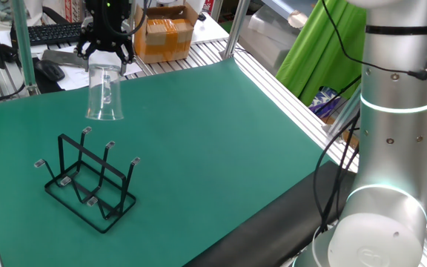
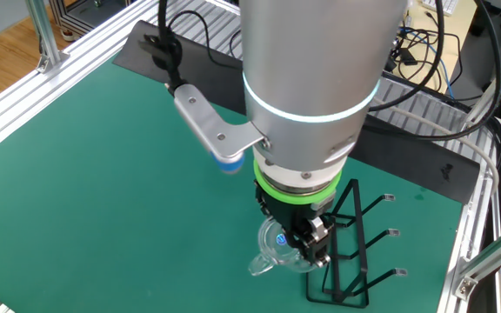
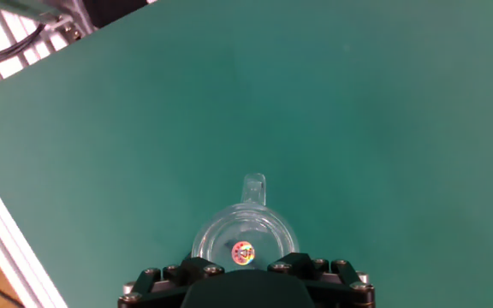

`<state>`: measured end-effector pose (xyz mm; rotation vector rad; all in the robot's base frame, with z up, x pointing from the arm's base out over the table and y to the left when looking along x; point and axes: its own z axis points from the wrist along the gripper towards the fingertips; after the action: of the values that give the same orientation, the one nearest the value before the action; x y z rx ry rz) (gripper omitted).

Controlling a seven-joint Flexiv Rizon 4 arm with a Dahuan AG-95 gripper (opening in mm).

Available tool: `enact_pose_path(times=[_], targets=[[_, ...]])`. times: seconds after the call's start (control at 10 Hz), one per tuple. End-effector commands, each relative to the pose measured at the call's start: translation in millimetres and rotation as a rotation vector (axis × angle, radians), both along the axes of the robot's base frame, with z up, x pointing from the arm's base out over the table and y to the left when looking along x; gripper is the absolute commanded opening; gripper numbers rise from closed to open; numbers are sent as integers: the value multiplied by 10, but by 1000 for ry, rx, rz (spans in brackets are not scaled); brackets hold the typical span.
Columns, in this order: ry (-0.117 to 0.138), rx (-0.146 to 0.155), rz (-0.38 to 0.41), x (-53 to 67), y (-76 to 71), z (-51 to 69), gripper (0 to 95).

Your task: Take the cup off the cup rack

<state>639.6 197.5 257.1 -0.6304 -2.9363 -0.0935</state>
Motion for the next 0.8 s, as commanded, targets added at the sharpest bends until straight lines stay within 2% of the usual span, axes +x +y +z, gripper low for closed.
enact_pose_path(times=[0.1,0.3,0.5,0.8], targets=[[4,6,18,60,-73,-30,0],[3,13,48,145,-179,-104,0],[-5,6,62,197,-280,-159,0],[-16,-28,111,270,-317,-238,0]])
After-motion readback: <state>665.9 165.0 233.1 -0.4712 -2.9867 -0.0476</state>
